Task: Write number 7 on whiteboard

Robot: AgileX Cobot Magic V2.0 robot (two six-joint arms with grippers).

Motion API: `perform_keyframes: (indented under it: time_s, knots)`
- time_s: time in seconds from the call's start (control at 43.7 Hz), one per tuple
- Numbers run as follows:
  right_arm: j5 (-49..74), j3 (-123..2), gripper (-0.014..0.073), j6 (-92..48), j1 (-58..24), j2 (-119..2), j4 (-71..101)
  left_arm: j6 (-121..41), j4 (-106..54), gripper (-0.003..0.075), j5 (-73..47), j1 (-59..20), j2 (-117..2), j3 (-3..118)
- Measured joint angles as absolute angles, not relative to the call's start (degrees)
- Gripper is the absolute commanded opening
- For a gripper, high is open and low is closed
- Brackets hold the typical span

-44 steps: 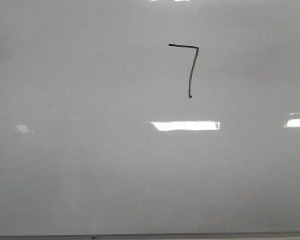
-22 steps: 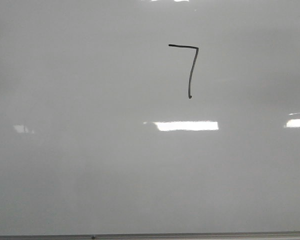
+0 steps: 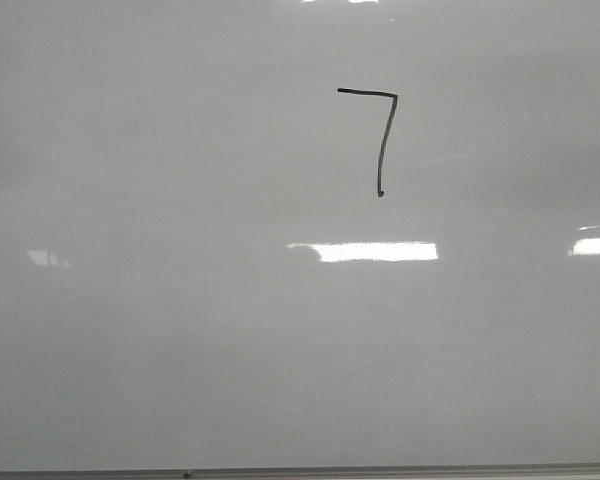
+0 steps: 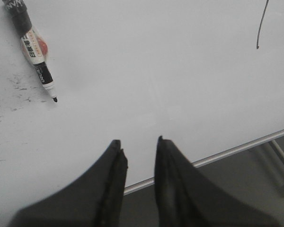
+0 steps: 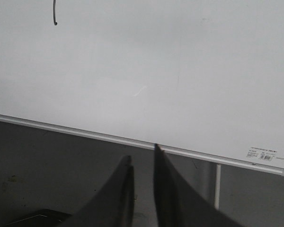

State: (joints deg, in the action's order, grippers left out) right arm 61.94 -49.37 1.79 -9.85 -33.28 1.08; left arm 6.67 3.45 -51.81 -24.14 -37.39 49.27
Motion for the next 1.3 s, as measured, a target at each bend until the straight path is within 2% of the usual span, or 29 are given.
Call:
perform_keyframes:
  time_s: [0.046, 0.984, 1.305]
  knots:
    - [61.9, -49.4, -0.0074, 1.8, -9.8, -33.3, 1.1, 6.7, 3.5, -0.0019, -51.8, -24.1, -37.4, 49.3]
    - [61.9, -49.4, -0.0069, 1.8, -9.8, -33.2, 1.1, 7.7, 5.1, -0.002, -49.5, -23.9, -37.0, 48.7]
    - [61.9, -49.4, -0.0069, 1.8, -9.8, -33.2, 1.1, -3.1, 3.5, -0.002, -39.7, -8.0, -22.8, 35.6]
